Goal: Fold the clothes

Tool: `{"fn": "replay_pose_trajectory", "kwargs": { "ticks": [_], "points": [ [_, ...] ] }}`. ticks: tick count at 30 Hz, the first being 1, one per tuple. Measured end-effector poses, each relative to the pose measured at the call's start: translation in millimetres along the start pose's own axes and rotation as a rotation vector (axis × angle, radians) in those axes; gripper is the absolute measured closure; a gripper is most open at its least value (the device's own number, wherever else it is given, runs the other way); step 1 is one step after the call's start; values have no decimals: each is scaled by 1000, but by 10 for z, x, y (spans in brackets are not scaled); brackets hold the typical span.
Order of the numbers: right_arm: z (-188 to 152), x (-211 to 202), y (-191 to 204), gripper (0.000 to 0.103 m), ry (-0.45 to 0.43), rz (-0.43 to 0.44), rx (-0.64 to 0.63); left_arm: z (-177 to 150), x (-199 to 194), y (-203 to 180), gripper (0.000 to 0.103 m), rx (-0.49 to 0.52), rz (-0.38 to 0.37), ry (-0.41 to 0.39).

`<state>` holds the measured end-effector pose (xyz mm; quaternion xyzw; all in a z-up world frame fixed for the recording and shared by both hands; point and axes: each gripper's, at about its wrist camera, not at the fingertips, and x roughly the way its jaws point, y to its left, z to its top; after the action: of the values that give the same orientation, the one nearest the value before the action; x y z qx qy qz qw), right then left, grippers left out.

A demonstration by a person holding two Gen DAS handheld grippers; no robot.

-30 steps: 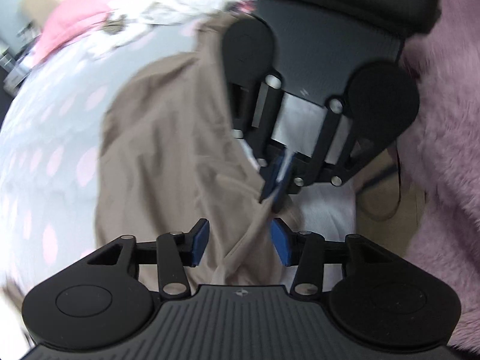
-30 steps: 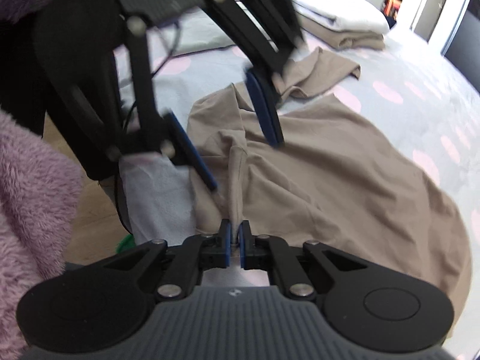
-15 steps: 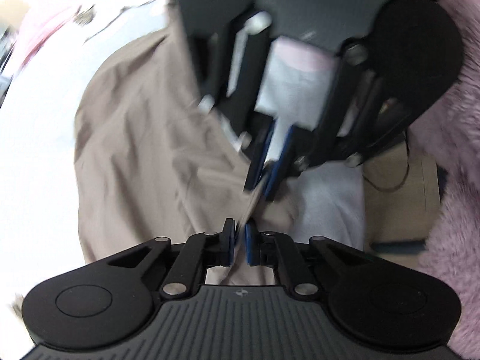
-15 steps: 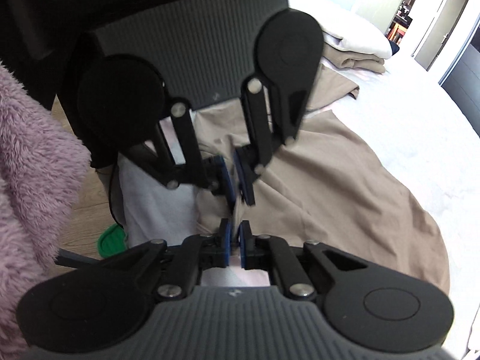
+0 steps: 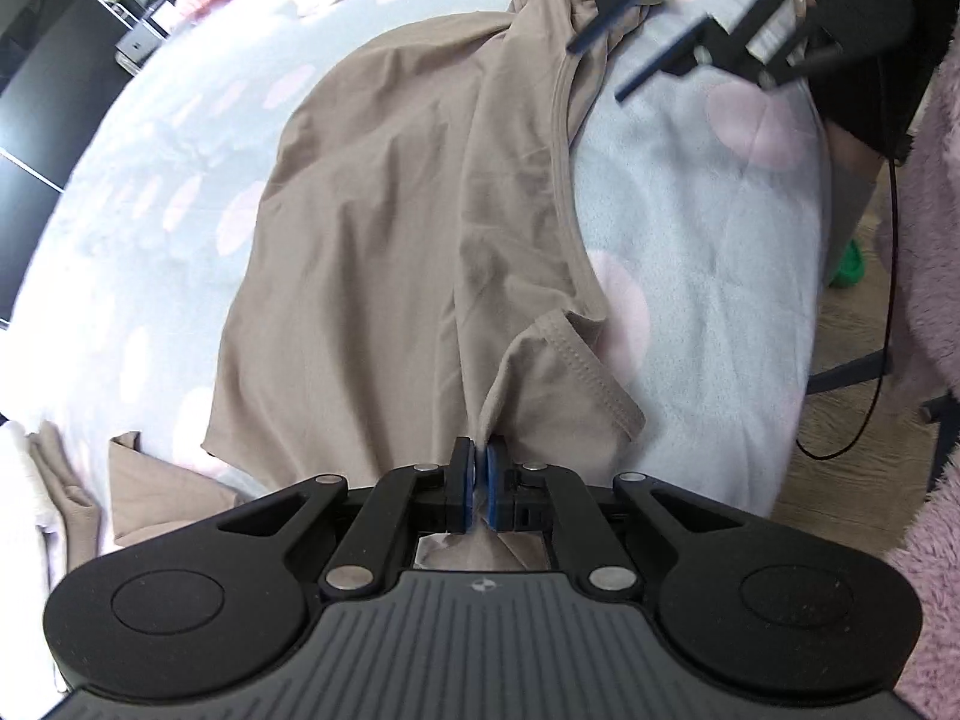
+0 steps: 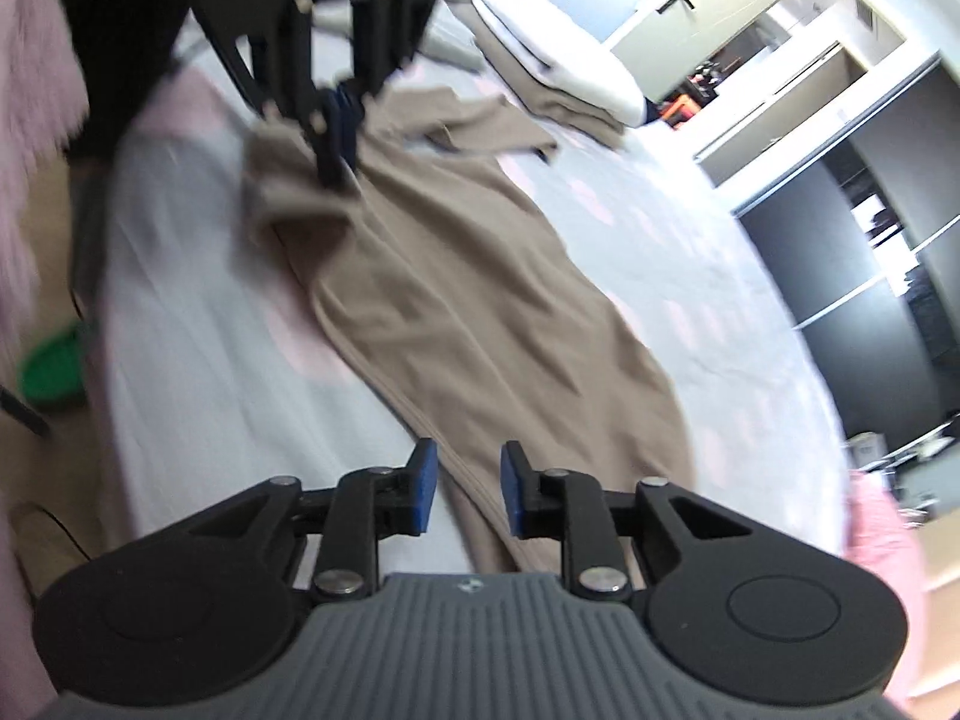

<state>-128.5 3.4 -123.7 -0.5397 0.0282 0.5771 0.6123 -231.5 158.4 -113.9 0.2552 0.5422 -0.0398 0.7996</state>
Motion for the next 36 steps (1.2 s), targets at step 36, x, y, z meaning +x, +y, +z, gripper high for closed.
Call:
{"fn": "replay_pose_trajectory", "kwargs": {
  "ticks": [36],
  "points": [
    [-784, -46, -142, 101, 22, -573, -408, -8, -519, 465, 103, -379, 244, -92]
  ]
}}
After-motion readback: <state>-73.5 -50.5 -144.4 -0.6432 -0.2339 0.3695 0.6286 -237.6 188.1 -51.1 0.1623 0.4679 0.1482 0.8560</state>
